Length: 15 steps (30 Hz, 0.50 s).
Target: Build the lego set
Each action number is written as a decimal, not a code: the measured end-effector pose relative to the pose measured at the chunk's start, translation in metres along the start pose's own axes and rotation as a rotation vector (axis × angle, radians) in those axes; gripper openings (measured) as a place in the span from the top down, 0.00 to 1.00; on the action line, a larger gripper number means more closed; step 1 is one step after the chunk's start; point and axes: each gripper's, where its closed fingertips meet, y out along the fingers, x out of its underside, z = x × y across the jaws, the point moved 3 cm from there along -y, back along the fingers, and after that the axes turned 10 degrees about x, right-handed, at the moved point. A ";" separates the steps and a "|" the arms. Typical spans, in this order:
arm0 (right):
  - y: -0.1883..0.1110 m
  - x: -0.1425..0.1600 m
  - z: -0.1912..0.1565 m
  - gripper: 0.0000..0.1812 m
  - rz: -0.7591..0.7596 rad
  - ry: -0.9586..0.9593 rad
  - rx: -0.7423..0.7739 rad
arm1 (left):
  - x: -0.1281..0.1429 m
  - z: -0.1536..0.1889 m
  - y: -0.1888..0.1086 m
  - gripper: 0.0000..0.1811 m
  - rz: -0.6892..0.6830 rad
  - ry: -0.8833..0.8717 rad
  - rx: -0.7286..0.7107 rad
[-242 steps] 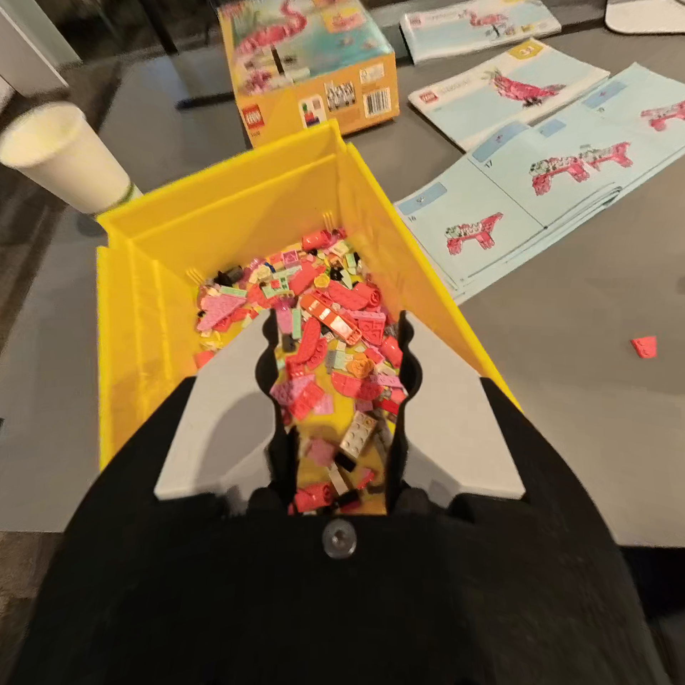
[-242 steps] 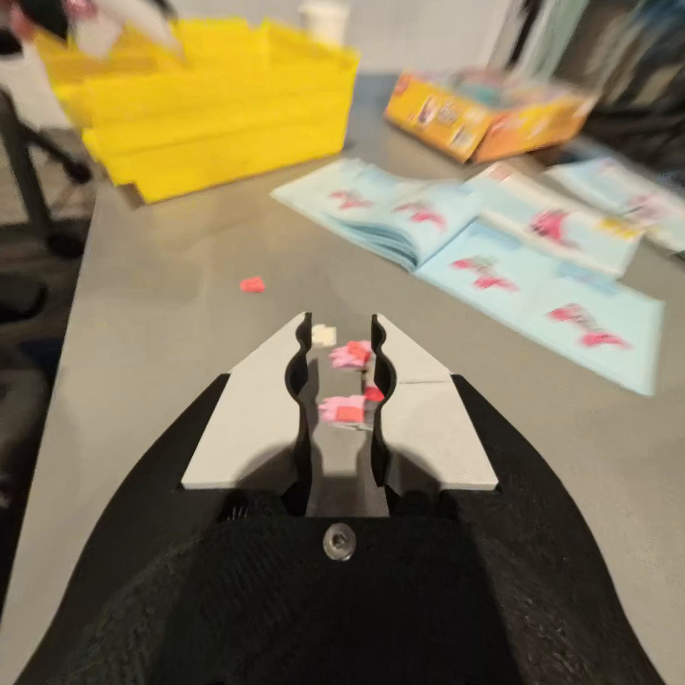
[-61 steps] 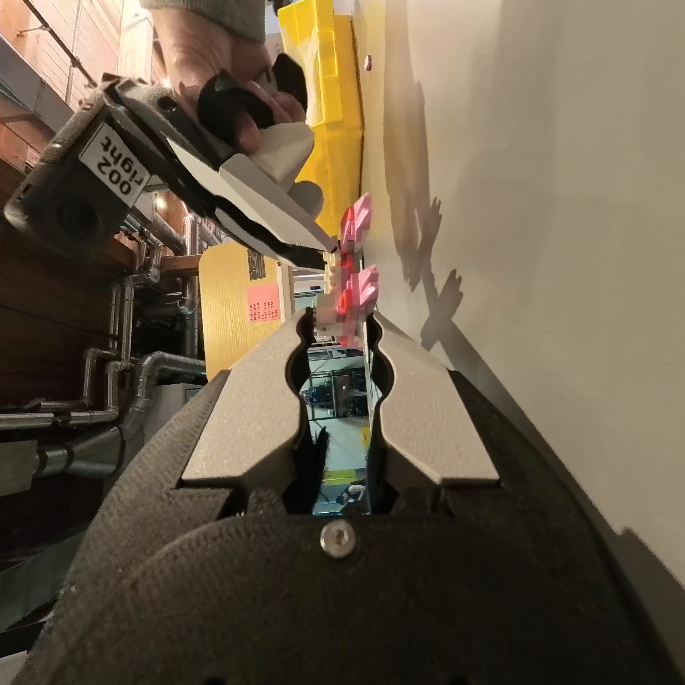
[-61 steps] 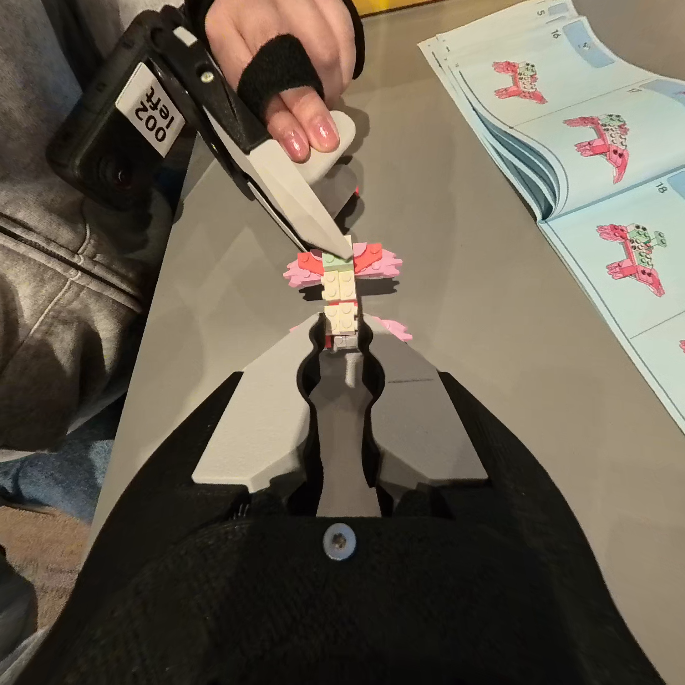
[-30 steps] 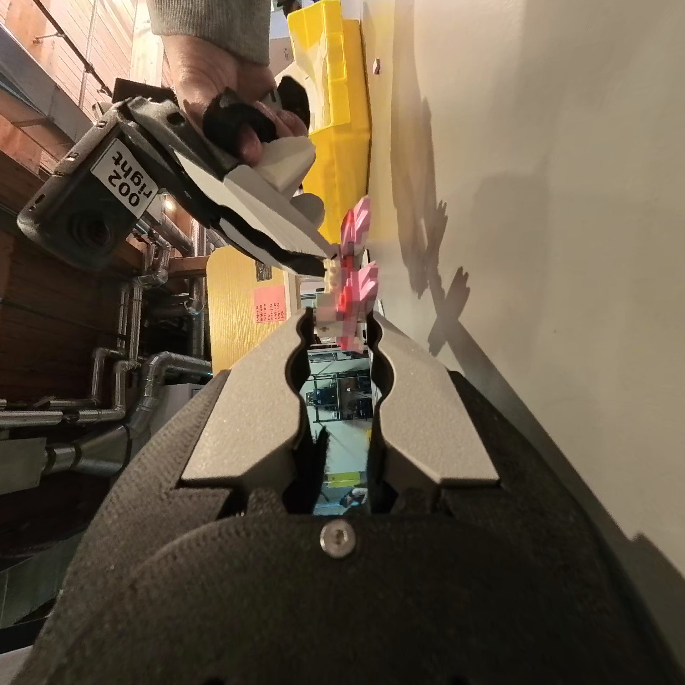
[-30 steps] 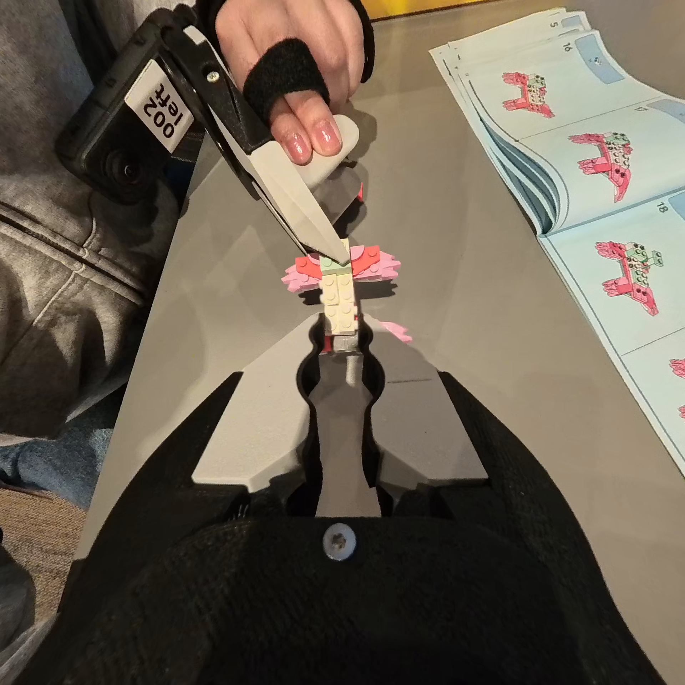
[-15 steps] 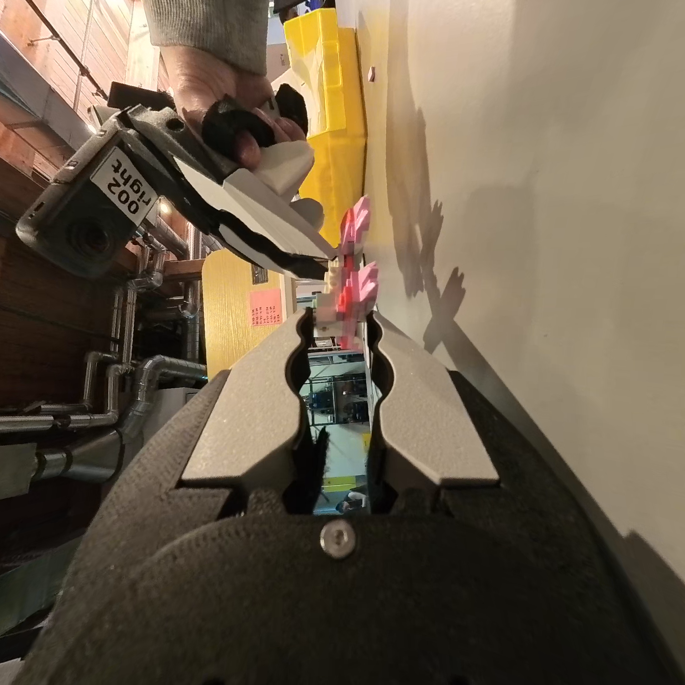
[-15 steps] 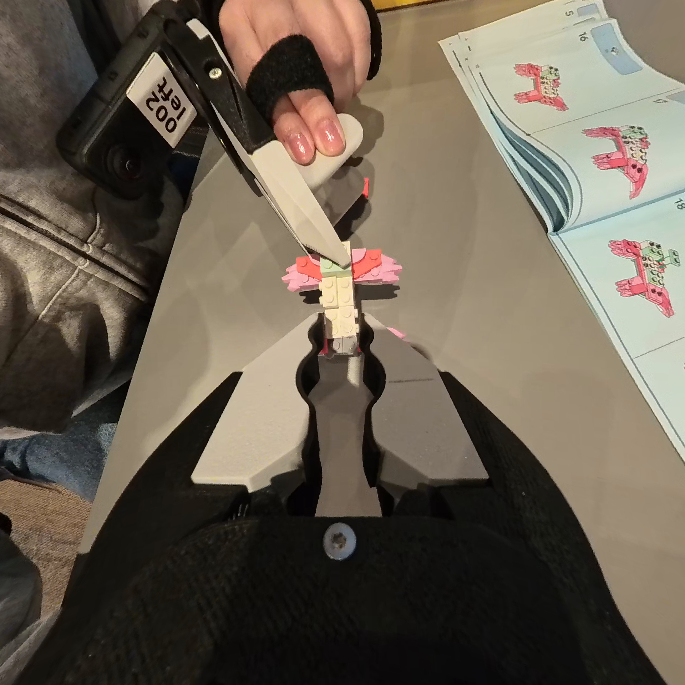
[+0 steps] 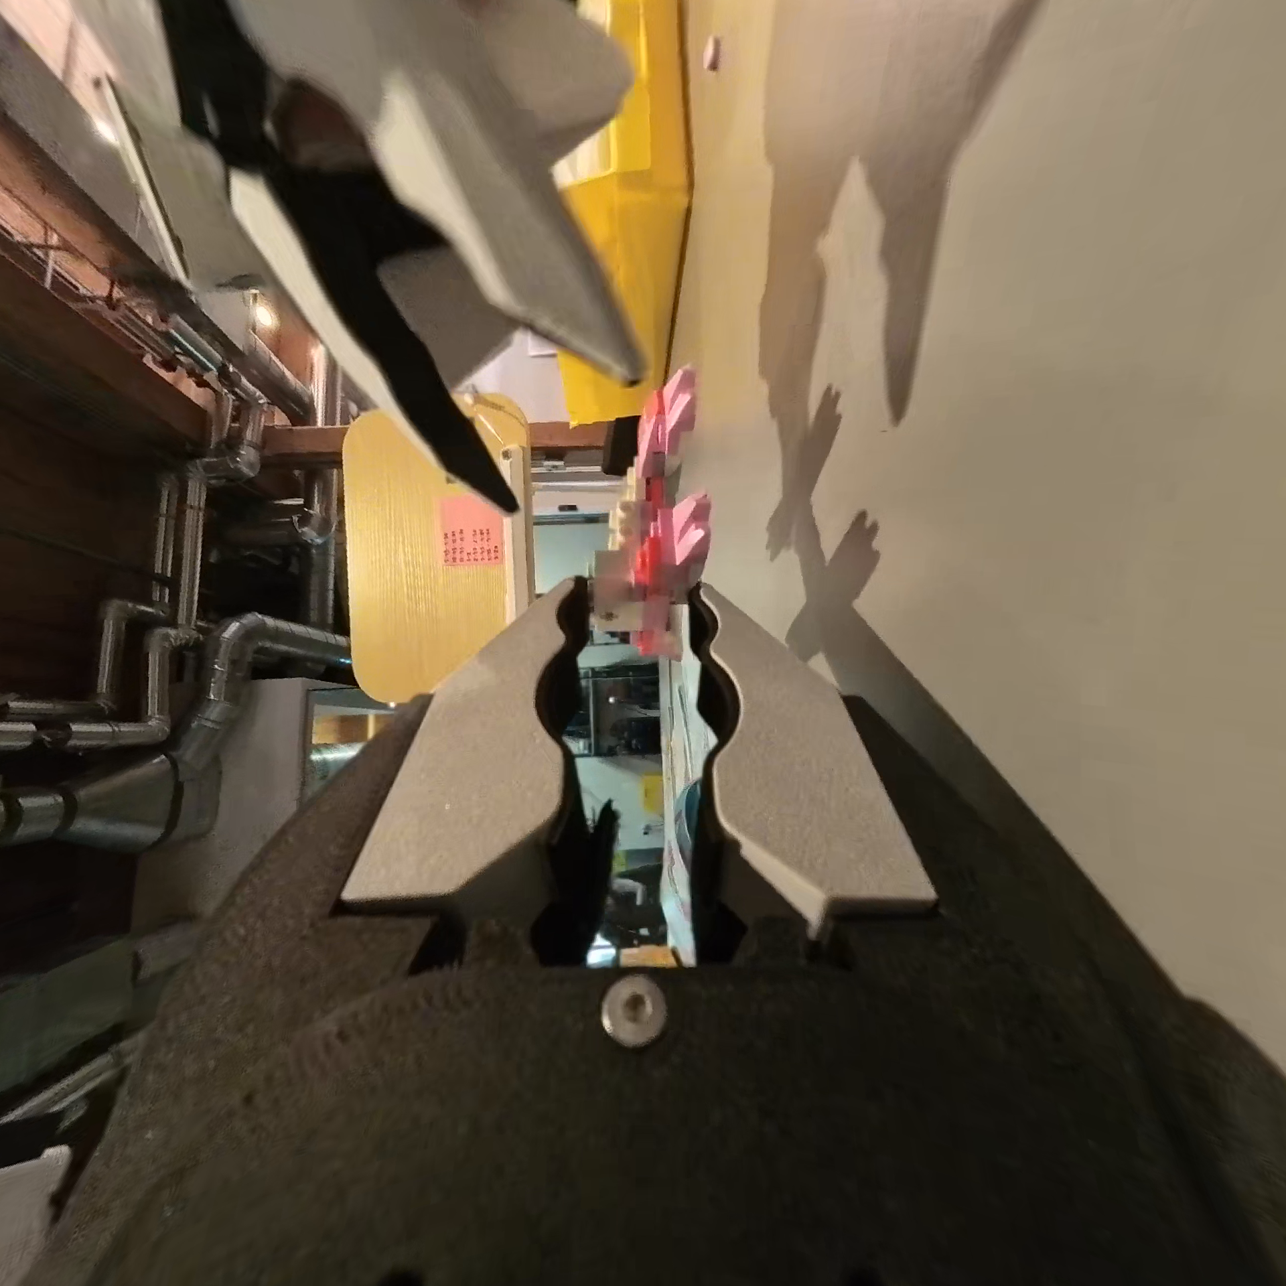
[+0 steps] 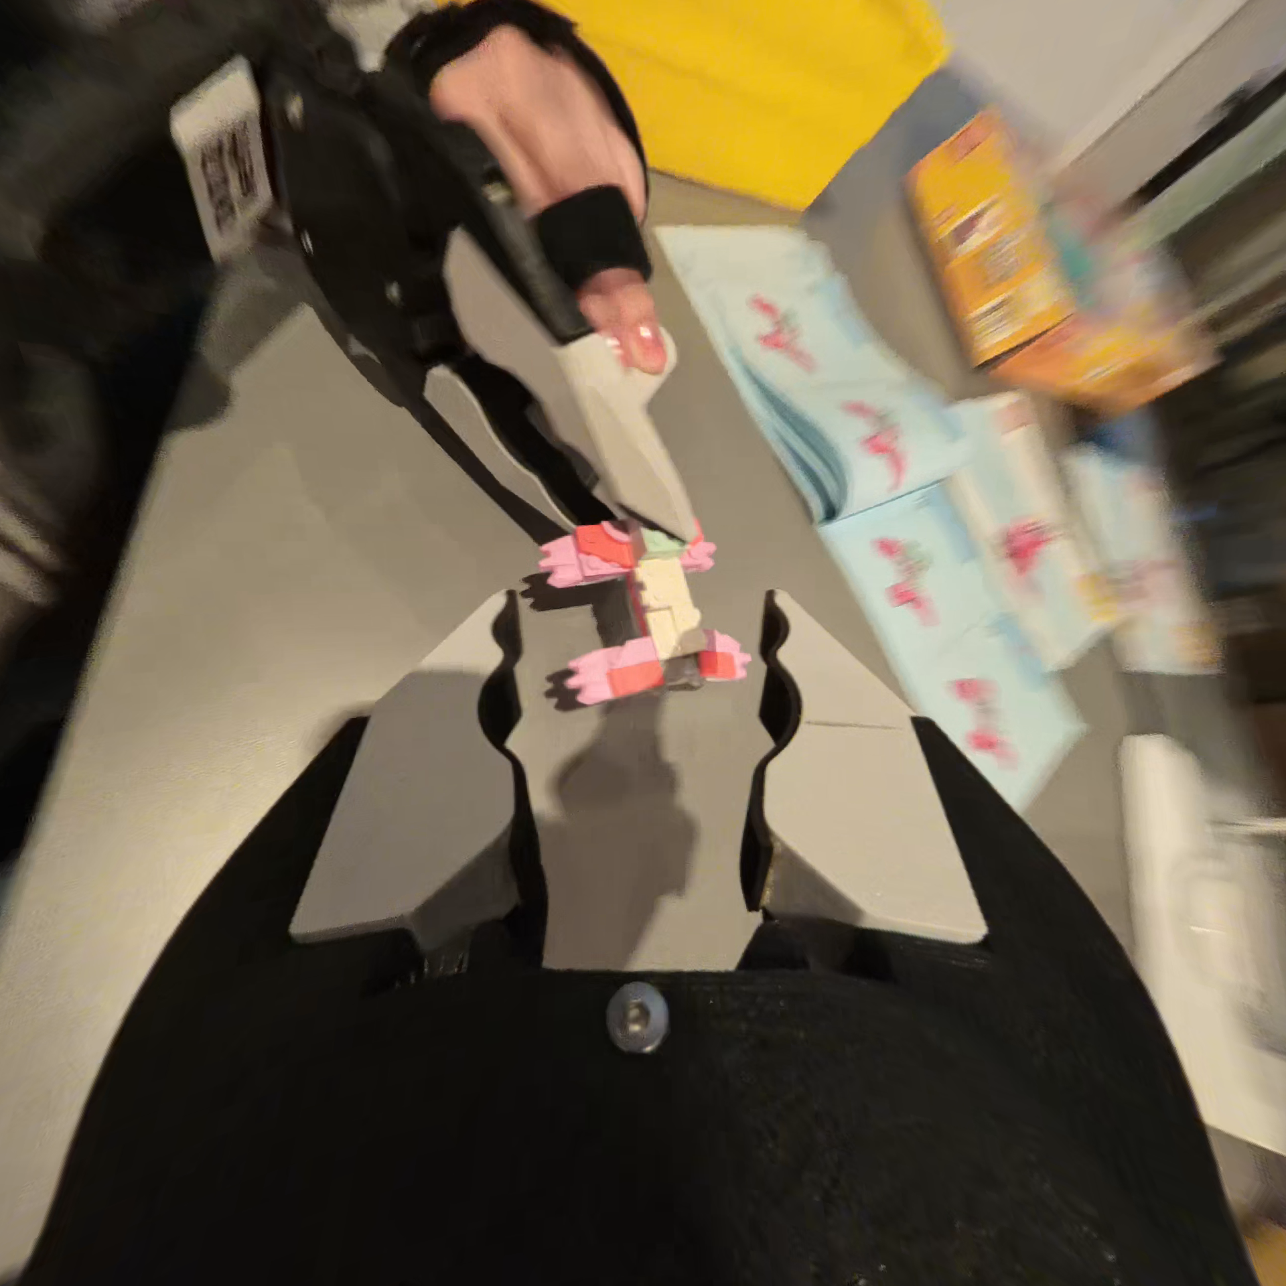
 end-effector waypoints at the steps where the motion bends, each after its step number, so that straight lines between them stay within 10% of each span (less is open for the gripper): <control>1: 0.000 0.001 -0.004 0.60 0.004 -0.047 0.055 | 0.001 -0.001 0.000 0.85 0.001 -0.019 -0.002; 6: -0.009 0.014 -0.004 0.45 0.030 -0.158 0.260 | 0.009 -0.012 -0.005 0.85 0.002 -0.073 -0.036; 15: -0.046 -0.016 0.024 0.59 0.113 -0.519 0.409 | -0.008 -0.069 -0.020 0.84 0.236 -0.190 -0.066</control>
